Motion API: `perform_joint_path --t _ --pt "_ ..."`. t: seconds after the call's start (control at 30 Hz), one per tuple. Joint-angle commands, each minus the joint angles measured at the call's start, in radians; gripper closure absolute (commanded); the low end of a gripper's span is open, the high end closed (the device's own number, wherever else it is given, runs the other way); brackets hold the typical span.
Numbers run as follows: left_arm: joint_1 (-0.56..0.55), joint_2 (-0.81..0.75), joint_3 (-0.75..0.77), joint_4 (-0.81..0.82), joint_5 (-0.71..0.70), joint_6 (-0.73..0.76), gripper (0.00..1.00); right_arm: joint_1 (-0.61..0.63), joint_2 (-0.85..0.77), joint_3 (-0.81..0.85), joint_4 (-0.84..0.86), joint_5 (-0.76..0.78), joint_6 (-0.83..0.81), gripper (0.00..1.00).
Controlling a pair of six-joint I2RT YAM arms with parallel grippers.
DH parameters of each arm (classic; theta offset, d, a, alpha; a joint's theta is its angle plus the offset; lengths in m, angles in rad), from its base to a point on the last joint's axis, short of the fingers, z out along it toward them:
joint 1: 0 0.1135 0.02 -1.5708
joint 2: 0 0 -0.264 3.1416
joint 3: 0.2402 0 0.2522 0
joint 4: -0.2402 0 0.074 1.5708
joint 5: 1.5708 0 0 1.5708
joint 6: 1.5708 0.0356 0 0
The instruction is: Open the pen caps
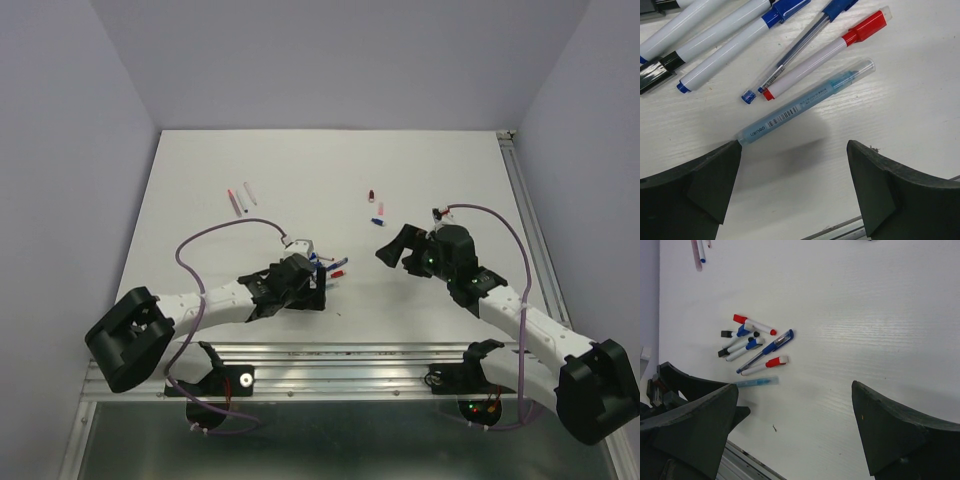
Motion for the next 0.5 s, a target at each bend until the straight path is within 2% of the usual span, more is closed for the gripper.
perform_joint_path --t 0.0,0.33,0.47 --pt "-0.026 0.032 0.028 -0.018 0.019 0.029 0.01 0.004 -0.002 -0.025 0.049 -0.004 -0.013 0.0" --pt "-0.033 0.15 0.101 -0.07 -0.079 0.022 0.01 0.004 0.006 -0.023 0.051 -0.006 -0.004 0.0" --pt "-0.033 0.165 0.115 -0.071 -0.066 0.032 0.01 0.004 -0.003 -0.026 0.051 -0.003 -0.004 0.0"
